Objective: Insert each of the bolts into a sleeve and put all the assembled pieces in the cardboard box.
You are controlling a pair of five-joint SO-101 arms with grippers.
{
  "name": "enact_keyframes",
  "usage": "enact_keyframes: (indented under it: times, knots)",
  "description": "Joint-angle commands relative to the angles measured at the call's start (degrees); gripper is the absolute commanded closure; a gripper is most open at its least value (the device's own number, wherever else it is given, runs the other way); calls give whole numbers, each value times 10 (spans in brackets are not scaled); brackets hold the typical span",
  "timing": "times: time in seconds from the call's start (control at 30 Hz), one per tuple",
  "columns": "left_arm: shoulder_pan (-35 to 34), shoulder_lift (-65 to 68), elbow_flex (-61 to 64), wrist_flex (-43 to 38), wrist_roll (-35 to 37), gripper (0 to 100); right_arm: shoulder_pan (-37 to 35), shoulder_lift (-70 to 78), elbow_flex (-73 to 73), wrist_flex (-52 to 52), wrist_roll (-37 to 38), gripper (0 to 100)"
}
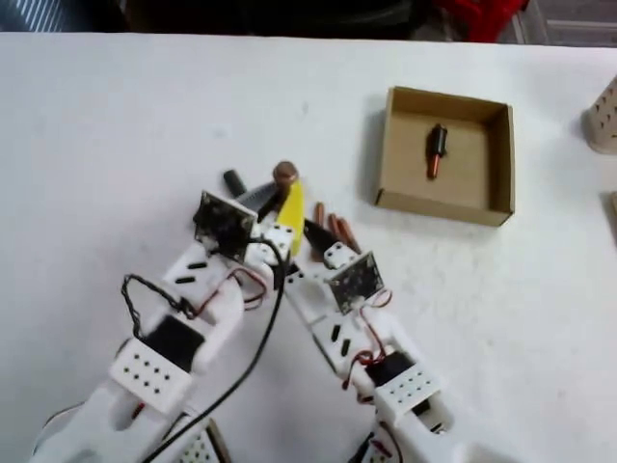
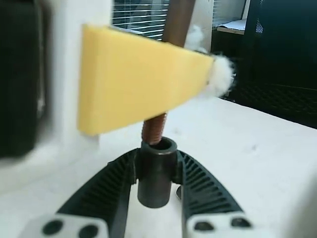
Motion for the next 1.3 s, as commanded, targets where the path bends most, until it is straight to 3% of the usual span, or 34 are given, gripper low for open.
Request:
enact_keyframes:
  times: [0.0, 0.93, 1.27]
  knots:
    - [15, -12, -36, -17, 4, 978, 13, -24, 5, -2, -3, 982]
    - [6, -11, -36, -36, 4, 978, 0, -34, 6, -1, -2, 982]
    - [6, -11, -35, -42, 7, 978, 0, -126, 8, 106, -6, 982]
